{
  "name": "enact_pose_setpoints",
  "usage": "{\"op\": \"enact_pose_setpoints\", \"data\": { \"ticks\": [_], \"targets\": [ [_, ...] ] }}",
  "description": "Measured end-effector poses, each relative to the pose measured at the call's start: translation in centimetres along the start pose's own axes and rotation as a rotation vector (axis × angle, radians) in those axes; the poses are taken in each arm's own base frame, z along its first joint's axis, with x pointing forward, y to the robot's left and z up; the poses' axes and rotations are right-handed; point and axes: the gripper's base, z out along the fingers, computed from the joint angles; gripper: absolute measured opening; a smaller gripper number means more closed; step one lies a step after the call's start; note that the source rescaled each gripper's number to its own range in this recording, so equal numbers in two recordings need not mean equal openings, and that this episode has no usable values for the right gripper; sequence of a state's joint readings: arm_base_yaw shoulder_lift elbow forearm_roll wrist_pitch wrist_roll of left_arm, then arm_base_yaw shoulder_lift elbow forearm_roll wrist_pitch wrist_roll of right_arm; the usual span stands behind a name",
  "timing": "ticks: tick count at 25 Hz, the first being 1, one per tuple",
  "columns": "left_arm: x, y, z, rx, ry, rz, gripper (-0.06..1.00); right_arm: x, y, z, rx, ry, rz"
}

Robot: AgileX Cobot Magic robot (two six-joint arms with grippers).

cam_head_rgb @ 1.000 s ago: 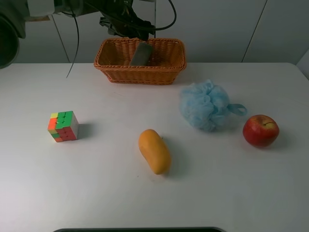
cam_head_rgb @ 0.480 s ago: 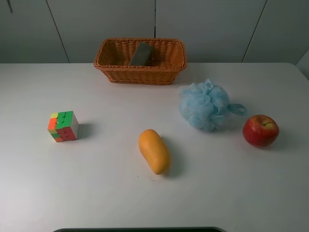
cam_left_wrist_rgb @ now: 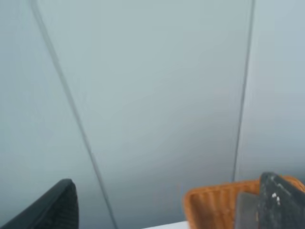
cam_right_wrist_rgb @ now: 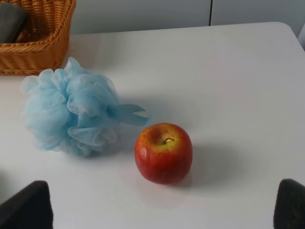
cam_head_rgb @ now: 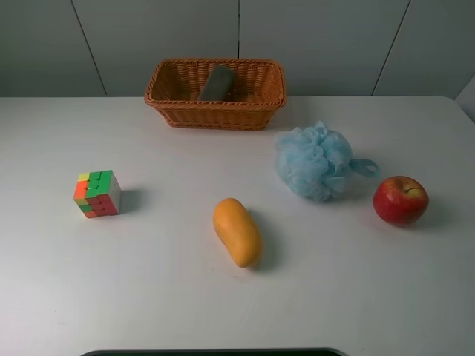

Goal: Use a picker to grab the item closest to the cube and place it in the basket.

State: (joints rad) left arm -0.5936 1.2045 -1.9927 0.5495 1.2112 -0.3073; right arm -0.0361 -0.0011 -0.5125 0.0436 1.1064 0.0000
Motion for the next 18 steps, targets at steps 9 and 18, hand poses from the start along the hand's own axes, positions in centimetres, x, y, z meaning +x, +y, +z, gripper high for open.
{"op": "enact_pose_setpoints", "data": {
  "ticks": [9, 18],
  "targets": [
    [12.8, 8.7, -11.5, -0.126, -0.049, -0.111, 0.91, 0.0, 0.0, 0.0, 0.0, 0.0, 0.0],
    [22.6, 7.8, -16.3, -0.407, -0.025, -0.229, 0.91, 0.0, 0.0, 0.0, 0.0, 0.0, 0.0]
  ]
}}
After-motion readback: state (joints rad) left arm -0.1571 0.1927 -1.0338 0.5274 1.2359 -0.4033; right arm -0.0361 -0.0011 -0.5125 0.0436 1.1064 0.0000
